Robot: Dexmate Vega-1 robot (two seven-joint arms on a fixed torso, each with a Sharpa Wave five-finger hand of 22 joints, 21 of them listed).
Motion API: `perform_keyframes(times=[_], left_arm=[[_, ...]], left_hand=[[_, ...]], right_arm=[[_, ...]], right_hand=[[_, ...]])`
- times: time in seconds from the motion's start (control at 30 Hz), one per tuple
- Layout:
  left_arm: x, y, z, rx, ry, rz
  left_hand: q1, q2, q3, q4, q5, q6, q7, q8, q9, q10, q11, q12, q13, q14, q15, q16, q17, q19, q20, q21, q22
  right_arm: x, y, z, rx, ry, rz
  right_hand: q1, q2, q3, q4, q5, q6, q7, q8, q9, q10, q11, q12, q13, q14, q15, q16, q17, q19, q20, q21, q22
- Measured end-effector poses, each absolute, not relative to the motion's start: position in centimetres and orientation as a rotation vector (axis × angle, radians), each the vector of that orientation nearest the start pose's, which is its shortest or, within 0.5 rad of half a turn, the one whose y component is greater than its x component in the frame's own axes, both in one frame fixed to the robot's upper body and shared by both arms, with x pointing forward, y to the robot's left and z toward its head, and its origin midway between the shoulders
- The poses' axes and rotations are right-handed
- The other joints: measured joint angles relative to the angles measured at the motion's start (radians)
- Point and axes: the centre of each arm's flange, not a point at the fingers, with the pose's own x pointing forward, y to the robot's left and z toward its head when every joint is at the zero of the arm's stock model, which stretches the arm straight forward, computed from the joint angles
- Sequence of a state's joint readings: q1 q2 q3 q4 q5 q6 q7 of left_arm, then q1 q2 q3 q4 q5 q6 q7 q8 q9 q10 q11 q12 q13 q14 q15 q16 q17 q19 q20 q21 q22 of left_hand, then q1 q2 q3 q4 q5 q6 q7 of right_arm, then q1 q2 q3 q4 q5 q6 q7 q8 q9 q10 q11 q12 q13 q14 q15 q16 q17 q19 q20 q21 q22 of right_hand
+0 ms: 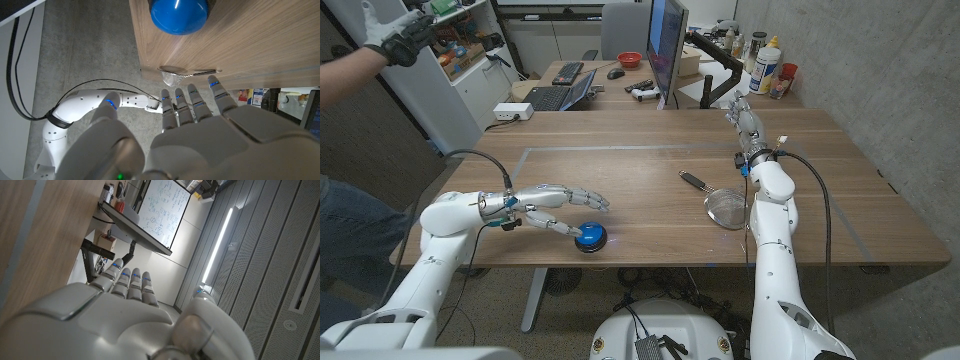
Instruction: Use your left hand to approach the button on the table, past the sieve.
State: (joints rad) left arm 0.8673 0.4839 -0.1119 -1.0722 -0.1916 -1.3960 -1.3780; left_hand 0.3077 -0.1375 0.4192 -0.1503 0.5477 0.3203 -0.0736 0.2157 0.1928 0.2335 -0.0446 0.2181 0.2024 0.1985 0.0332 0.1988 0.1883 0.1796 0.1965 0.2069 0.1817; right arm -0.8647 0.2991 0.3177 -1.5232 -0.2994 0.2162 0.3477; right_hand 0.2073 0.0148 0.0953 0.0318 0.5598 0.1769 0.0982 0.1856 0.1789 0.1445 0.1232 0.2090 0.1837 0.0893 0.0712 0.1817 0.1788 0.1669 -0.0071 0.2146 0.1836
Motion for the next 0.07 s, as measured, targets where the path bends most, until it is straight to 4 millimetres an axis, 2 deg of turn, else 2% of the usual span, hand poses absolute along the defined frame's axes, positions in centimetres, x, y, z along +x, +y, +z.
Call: perform_keyframes(times=[0.07], left_arm=[[51.69, 34.28, -6.35, 1.384, -1.069, -0.849]], left_hand=[[0.002, 0.002, 0.0, 0.0, 0.0, 0.0, 0.0, 0.0, 0.0, 0.0, 0.0, 0.0, 0.001, 0.0, 0.0, 0.0, 0.0, 0.0, 0.0, 0.0, 0.0]], right_arm=[[61.49, -24.22, 3.57, -0.057, -0.778, 0.042]], right_hand=[[0.0, 0.0, 0.0, 0.0, 0.0, 0.0, 0.0, 0.0, 0.0, 0.0, 0.0, 0.0, 0.0, 0.0, 0.0, 0.0, 0.0, 0.0, 0.0, 0.0, 0.0]])
